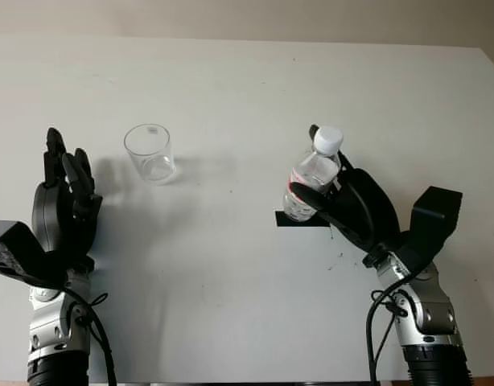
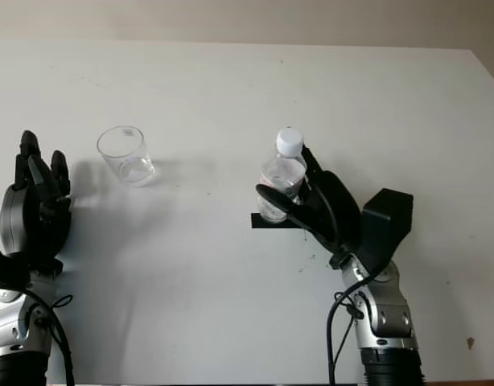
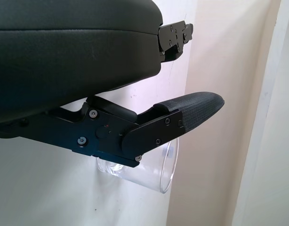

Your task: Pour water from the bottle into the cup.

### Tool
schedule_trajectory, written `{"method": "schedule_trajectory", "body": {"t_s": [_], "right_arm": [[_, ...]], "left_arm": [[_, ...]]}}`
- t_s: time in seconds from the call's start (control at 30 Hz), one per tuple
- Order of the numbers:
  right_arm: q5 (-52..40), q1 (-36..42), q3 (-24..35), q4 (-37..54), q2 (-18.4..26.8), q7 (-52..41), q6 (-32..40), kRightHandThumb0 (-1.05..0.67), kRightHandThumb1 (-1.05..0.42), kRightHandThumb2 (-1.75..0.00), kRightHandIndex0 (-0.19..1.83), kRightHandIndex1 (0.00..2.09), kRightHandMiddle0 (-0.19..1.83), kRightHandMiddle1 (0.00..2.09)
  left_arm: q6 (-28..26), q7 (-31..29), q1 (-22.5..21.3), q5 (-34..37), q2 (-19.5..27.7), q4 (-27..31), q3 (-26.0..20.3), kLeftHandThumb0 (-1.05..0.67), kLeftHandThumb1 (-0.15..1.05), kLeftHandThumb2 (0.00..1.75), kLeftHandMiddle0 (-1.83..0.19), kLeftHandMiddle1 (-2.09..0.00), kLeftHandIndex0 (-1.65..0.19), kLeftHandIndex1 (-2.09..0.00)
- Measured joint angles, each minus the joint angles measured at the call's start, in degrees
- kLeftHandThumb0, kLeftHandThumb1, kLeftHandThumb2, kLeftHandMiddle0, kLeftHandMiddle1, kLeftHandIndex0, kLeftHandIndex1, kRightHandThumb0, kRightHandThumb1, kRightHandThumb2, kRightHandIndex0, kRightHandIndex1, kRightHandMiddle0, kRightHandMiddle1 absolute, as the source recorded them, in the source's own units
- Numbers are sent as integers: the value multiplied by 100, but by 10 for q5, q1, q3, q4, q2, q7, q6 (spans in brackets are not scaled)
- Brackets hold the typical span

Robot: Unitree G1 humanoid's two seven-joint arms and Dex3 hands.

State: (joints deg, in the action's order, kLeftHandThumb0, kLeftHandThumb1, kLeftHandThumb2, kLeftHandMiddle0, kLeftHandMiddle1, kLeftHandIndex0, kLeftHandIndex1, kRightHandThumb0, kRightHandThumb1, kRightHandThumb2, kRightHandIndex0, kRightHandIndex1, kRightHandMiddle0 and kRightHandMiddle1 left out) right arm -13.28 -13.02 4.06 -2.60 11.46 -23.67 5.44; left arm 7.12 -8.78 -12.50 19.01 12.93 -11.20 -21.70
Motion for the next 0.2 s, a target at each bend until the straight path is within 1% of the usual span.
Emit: {"method": "schedule_trajectory", "body": {"t_s": [0.2], "right_arm": [[45, 2, -5, -12, -5, 39, -75, -89, -96, -6, -19, 0, -19, 0]], "left_arm": [[1, 1, -1, 3, 0, -4, -2, -69, 105, 79, 11, -5, 17, -5]]}}
